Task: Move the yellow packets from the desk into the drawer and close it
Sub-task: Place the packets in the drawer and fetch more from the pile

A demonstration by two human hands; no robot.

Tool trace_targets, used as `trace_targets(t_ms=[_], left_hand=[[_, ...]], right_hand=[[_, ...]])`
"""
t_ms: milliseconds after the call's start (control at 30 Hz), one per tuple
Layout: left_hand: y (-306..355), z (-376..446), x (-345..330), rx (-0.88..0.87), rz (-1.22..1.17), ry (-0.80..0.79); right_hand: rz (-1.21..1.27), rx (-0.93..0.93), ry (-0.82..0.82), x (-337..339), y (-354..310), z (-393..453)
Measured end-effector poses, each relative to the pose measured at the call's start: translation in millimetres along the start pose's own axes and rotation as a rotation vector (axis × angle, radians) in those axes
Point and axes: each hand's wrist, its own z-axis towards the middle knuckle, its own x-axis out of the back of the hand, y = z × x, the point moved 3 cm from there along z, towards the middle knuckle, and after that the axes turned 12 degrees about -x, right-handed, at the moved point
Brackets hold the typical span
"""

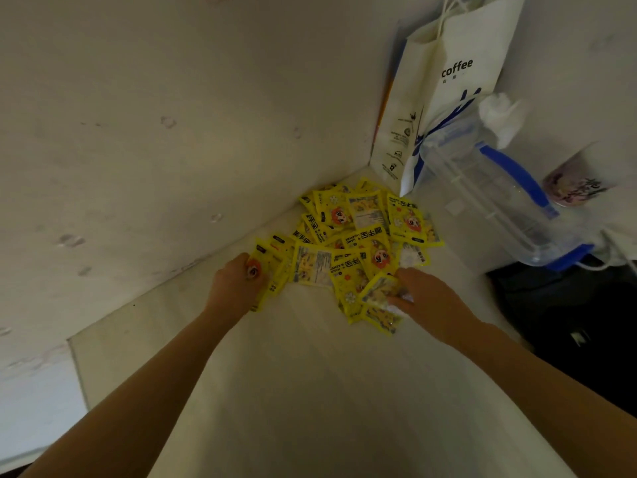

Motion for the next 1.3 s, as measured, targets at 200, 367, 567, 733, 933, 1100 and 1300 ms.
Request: trace_targets(t_ms=[200,367,567,733,933,1100,1300], left_hand=[[-3.5,0.8,-15.8,-0.062,0.044,-0.154],[-9.4,22.9,-17.1,-0.082,0.173,-0.194],[-24.5,47.5,-23.3,-0.049,0.227,-0.146],[-21.1,50.6,-35.3,-0.036,0.23,-0.178],[-15.5,43.8,-35.9,-0.02,0.229,-0.117],[-10.4,31.2,-33.1,0.004,0.173,-0.052],[-17.8,5.9,-26.9,0.091,0.0,0.03]], right_hand=[[-0.191,0.021,-0.179,-20.3,14.8,-14.2],[-0.369,0.172,-0.036,-26.0,19.5,0.8],[-0.416,0.29,0.032,-26.9,13.0,26.5],[-0.431,0.363,-0.013,-34.6,14.3,37.9],[-0.394,0.282,0.028,-37.1,23.2,32.3],[-0.403,0.168,-0.027,-30.9,29.6,26.6],[-0.39,0.074,-0.032,-27.4,29.5,10.5]])
